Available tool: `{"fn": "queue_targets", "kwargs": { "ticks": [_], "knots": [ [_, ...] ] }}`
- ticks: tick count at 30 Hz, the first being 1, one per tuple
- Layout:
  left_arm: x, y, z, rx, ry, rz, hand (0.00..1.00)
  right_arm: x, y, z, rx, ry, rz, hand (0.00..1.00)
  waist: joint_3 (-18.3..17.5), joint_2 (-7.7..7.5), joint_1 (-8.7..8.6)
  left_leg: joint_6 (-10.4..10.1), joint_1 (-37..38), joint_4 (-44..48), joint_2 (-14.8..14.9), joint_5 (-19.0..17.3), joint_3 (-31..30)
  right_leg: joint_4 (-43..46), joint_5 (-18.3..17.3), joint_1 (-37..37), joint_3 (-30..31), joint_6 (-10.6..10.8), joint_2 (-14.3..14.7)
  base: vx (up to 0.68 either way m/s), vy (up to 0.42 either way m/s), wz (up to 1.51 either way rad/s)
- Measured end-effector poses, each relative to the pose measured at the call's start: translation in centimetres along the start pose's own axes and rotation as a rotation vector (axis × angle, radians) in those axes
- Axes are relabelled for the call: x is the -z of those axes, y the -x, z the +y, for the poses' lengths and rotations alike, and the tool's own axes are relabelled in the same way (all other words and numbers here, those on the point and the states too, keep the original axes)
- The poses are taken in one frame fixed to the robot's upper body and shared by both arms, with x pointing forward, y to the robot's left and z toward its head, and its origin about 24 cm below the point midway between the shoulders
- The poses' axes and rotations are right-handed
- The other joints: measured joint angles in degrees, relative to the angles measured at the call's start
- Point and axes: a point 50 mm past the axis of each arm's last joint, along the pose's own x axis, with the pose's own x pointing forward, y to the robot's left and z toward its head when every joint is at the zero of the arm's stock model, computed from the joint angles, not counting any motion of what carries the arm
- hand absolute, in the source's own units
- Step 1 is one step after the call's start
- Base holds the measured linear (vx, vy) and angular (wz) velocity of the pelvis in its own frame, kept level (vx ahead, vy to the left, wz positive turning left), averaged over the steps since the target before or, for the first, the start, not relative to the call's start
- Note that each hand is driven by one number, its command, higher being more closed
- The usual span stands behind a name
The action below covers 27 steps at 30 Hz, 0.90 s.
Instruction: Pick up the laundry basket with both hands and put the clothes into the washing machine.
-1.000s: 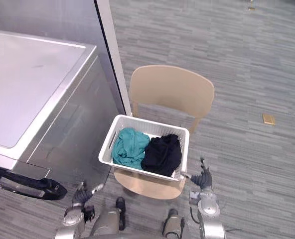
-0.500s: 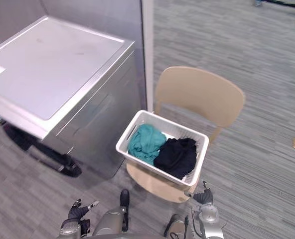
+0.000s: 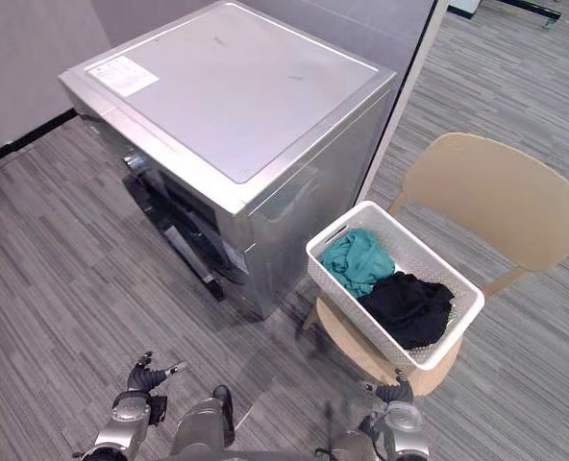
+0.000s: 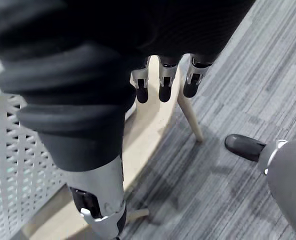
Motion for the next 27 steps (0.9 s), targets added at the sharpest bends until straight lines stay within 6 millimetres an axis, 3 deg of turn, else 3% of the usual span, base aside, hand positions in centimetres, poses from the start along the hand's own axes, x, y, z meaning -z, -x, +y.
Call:
{"fn": "queue_targets", "kwargs": {
  "ticks": [3,5,6,7,12,16,22,27],
  "knots": [
    [0.4,0.1,0.1,-0.008,0.014,0.014,0.00,-3.3,0.2,1.8,-0.065,0.038,-0.136,0.00,0.2,-0.24,0.51,-1.0,0.9,-7.4,0.7,4.6,-2.9,1.4,-2.4,-2.1,2.3,3.1,5.1,-0.05,-0.197,0.31],
    [0.0,0.3,-1.2,0.017,0.039,0.008,0.00,-5.1,0.6,2.4,-0.082,0.027,-0.212,0.00,1.4,-0.38,0.84,-1.0,2.3,-9.8,0.5,6.1,-3.9,2.4,-3.7,-2.2,3.2,3.6,6.3,0.04,-0.222,0.24],
    [0.9,0.9,-2.1,0.036,0.053,0.035,0.00,-5.8,0.9,2.3,-0.076,0.020,-0.259,0.00,1.7,-0.12,0.77,1.1,3.4,-9.2,-0.6,8.0,-4.8,4.0,-5.0,-2.2,3.5,3.6,6.8,0.10,-0.101,0.00],
    [1.3,1.1,-1.9,0.020,0.079,0.047,0.00,-6.0,1.4,2.4,-0.076,0.001,-0.288,0.00,1.8,-0.04,0.78,0.6,3.8,-9.2,-0.7,9.8,-5.8,4.6,-5.8,-1.5,2.8,3.6,6.7,0.12,-0.089,0.15],
    [0.0,1.4,-3.3,0.030,0.139,0.008,0.00,-3.9,2.2,2.6,-0.083,-0.019,-0.245,0.00,1.9,-0.15,1.00,0.8,4.3,-10.5,-1.3,10.5,-4.7,1.8,-6.9,2.5,-1.9,3.2,5.7,0.13,-0.038,0.47],
    [-0.5,1.4,-3.4,0.033,0.151,-0.010,0.00,-6.3,3.0,4.8,-0.191,-0.030,-0.329,0.00,2.0,-0.11,2.39,0.8,3.2,-10.4,-1.3,10.5,-4.3,0.6,-6.1,3.8,-3.6,3.3,5.7,0.16,-0.019,0.28],
    [-2.1,1.5,-3.7,0.039,0.178,-0.071,0.00,-16.2,5.6,10.2,-0.422,0.056,-0.660,0.00,5.6,0.83,4.95,0.7,-1.0,-9.2,-1.3,10.6,-6.5,1.2,-6.3,2.2,-7.2,2.9,5.9,0.04,-0.039,0.27],
    [-4.1,1.2,-3.5,0.022,0.224,-0.132,0.00,-21.6,7.8,11.2,-0.459,0.077,-0.844,0.00,9.4,0.85,7.16,1.0,-4.2,-9.2,-2.6,12.0,-8.5,4.5,-8.1,-0.4,-9.9,2.1,4.6,-0.03,-0.010,0.35]
  ]
}}
